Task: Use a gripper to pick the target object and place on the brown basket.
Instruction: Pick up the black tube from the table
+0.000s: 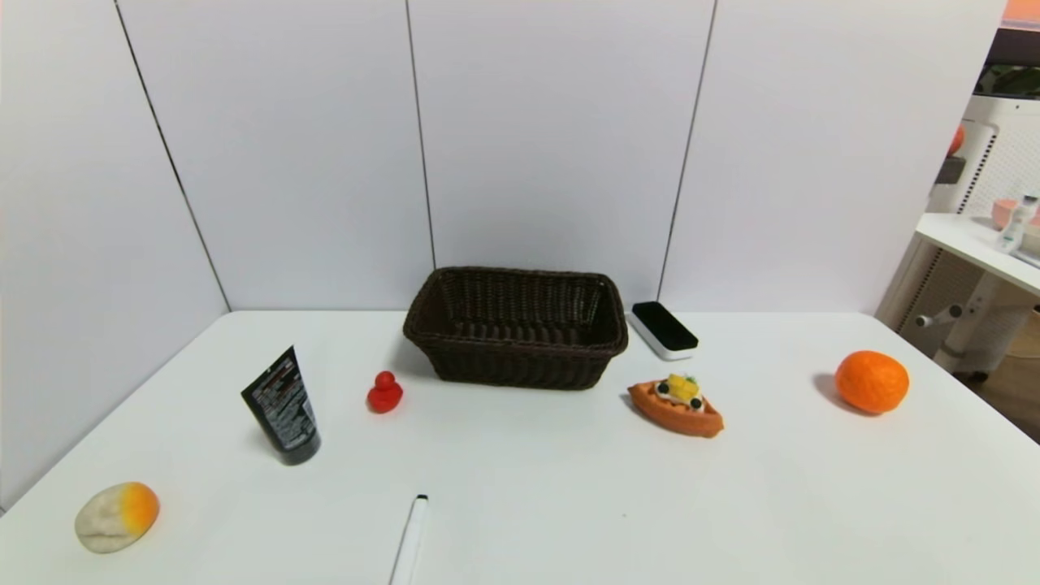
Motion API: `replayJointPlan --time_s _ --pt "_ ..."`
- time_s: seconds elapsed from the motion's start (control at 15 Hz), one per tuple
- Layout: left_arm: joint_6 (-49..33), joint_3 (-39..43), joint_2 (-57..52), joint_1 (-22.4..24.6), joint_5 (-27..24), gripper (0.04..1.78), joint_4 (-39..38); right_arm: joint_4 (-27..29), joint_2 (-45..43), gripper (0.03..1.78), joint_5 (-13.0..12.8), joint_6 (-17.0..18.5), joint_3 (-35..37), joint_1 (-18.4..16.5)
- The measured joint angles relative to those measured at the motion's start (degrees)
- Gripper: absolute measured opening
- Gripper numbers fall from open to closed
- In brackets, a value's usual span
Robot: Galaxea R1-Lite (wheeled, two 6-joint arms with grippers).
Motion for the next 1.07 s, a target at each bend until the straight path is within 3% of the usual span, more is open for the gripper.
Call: replayJointPlan --time_s 0.33,0.67,1.07 --pt "0.04 -8.19 18.27 -0.26 -0.77 1.69 -3.33 0.00 0.00 1.70 0.02 0.00 0.00 0.00" --pt "2.18 -14.49 43.39 -0.87 -5.36 1.69 -17.60 0.07 0.00 1.70 0.00 0.00 0.00 0.00" --pt "4.79 -23.84 69.49 -1.85 -6.47 1.69 -29.12 0.05 0.00 1.70 0.02 0.00 0.00 0.00"
